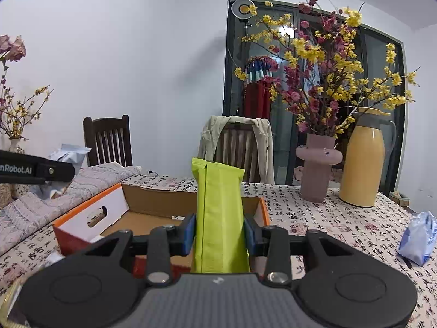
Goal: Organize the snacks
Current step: 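Carry both packets over the cardboard box and release them inside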
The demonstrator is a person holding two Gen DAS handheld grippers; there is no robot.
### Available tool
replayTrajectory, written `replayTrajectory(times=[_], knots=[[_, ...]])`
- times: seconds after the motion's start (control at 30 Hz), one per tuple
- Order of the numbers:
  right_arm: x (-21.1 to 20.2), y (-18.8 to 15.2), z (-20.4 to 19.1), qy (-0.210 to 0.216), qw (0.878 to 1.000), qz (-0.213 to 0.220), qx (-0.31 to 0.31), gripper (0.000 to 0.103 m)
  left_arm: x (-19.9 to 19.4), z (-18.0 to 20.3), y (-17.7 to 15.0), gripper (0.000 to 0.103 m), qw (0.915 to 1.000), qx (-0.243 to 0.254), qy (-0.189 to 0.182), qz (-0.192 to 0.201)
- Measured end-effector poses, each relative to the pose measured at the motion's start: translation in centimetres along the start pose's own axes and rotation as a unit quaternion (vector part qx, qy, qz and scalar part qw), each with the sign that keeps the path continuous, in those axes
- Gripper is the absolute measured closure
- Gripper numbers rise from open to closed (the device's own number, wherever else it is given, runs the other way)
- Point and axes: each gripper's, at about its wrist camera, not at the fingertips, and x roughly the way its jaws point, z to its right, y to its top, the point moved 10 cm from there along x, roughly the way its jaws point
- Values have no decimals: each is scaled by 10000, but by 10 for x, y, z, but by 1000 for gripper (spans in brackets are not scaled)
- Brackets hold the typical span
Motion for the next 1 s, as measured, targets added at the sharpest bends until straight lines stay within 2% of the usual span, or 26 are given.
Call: replayTrajectory(times=[0.37, 0.57, 0.77, 1.0], knots=[[57, 13, 0, 32, 9998, -177, 63, 67, 55, -7, 6, 63, 9996, -214, 56, -190], [81, 2, 6, -15, 9993, -261, 280, 67, 74, -15, -3, 63, 9992, -344, 92, -202], [86, -4, 9, 55, 9985, -382, 380, 67, 78, -21, -7, 63, 9984, -461, 0, -316], [86, -10, 5, 119, 9983, -469, 332, 65, 72, -14, -9, 60, 9988, -425, -79, -245]])
